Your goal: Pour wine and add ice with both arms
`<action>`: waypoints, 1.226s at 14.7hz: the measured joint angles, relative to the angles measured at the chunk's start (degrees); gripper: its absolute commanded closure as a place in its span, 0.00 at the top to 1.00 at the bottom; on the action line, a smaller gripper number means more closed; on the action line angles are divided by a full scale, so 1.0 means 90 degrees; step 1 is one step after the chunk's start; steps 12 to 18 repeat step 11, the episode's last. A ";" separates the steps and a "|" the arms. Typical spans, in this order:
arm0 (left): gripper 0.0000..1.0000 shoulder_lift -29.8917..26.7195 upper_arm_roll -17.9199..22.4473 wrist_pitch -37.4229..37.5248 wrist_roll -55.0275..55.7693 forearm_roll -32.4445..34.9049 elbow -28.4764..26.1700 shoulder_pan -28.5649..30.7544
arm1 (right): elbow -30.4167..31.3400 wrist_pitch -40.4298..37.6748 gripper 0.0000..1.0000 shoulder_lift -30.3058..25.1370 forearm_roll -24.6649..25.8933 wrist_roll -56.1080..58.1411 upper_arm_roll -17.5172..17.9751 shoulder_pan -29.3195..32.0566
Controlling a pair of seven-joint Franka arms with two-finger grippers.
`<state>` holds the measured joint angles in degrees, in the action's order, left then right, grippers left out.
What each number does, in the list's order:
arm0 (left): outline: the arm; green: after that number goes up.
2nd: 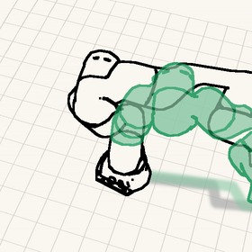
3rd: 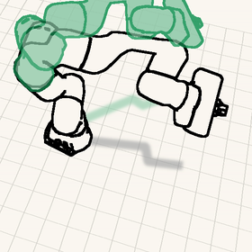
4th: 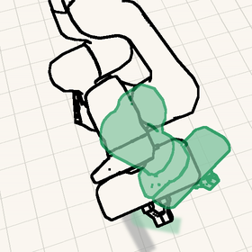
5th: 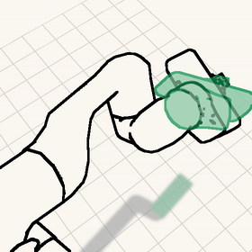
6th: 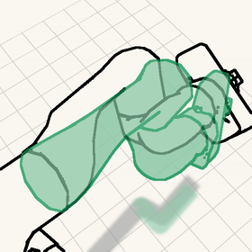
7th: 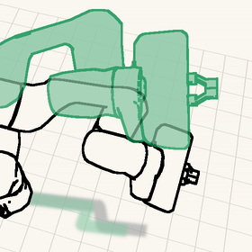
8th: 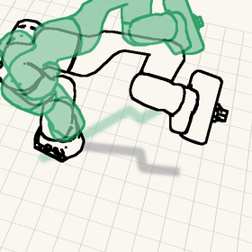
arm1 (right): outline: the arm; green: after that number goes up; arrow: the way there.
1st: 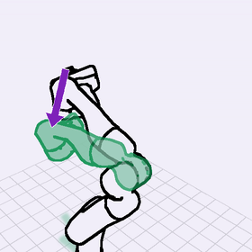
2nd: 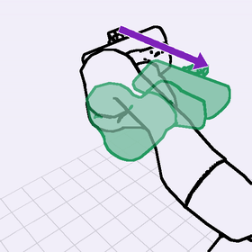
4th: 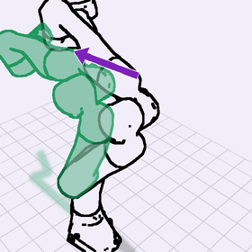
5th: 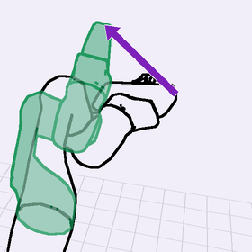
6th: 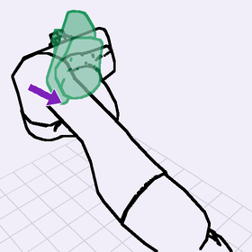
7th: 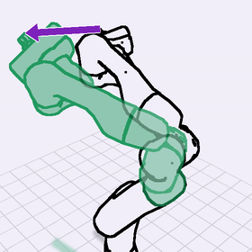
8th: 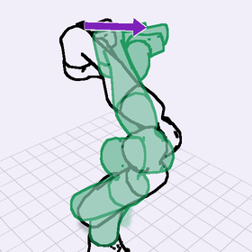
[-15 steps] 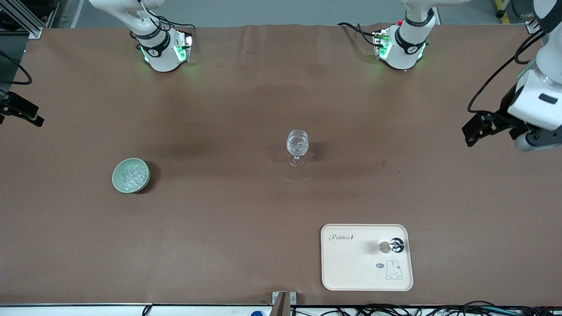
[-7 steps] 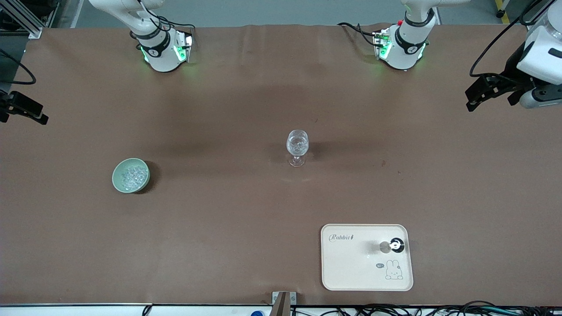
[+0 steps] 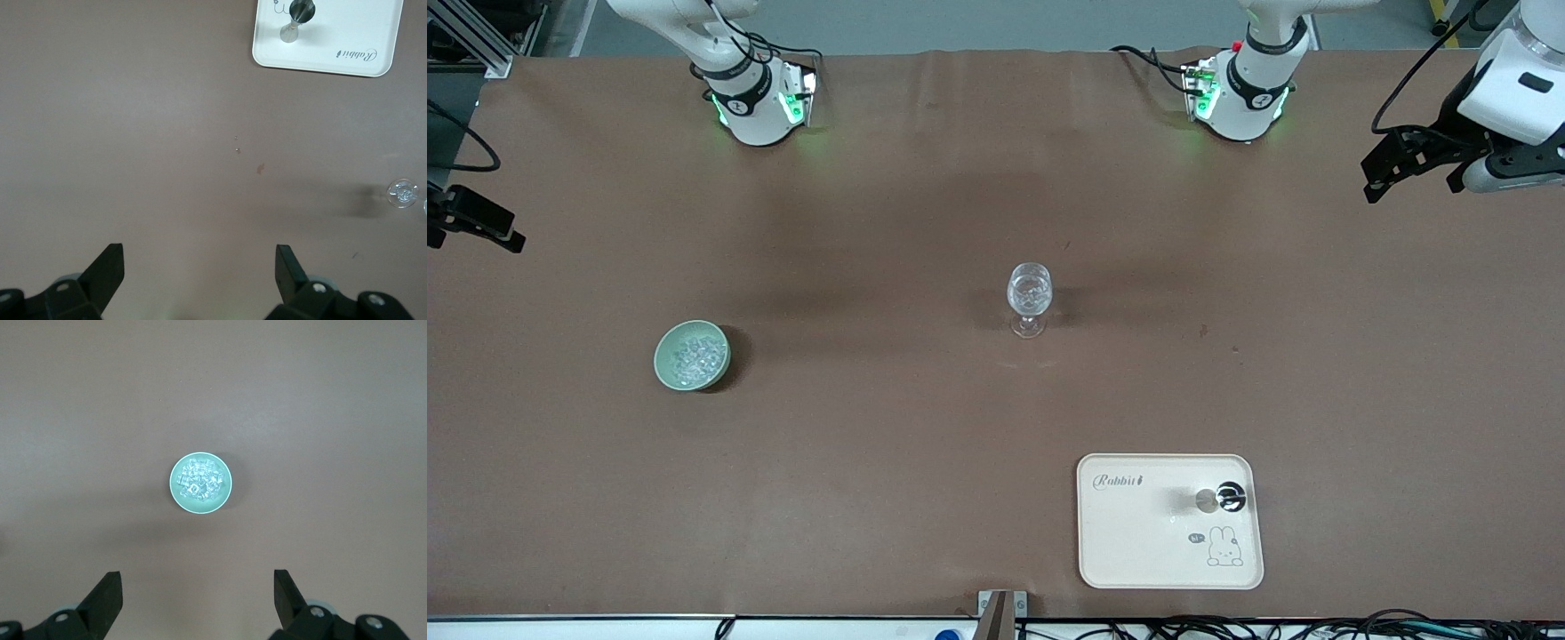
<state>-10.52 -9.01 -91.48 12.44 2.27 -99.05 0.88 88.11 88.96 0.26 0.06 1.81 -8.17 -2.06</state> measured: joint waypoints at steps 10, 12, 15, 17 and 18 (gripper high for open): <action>1.00 0.0398 0.0108 -0.0103 -0.0120 -0.0251 0.0331 0.0019 | 0.0000 0.0001 1.00 0.0006 0.0000 0.0000 0.0005 0.0000; 1.00 0.0430 0.0123 -0.0103 -0.0152 -0.0237 0.0362 -0.0008 | 0.0000 0.0002 1.00 0.0006 0.0000 0.0000 0.0005 0.0000; 1.00 0.0430 0.0123 -0.0103 -0.0152 -0.0237 0.0362 -0.0008 | 0.0000 0.0002 1.00 0.0006 0.0000 0.0000 0.0005 0.0000; 1.00 0.0430 0.0123 -0.0103 -0.0152 -0.0237 0.0362 -0.0008 | 0.0000 0.0002 1.00 0.0006 0.0000 0.0000 0.0005 0.0000; 1.00 0.0430 0.0123 -0.0103 -0.0152 -0.0237 0.0362 -0.0008 | 0.0000 0.0002 1.00 0.0006 0.0000 0.0000 0.0005 0.0000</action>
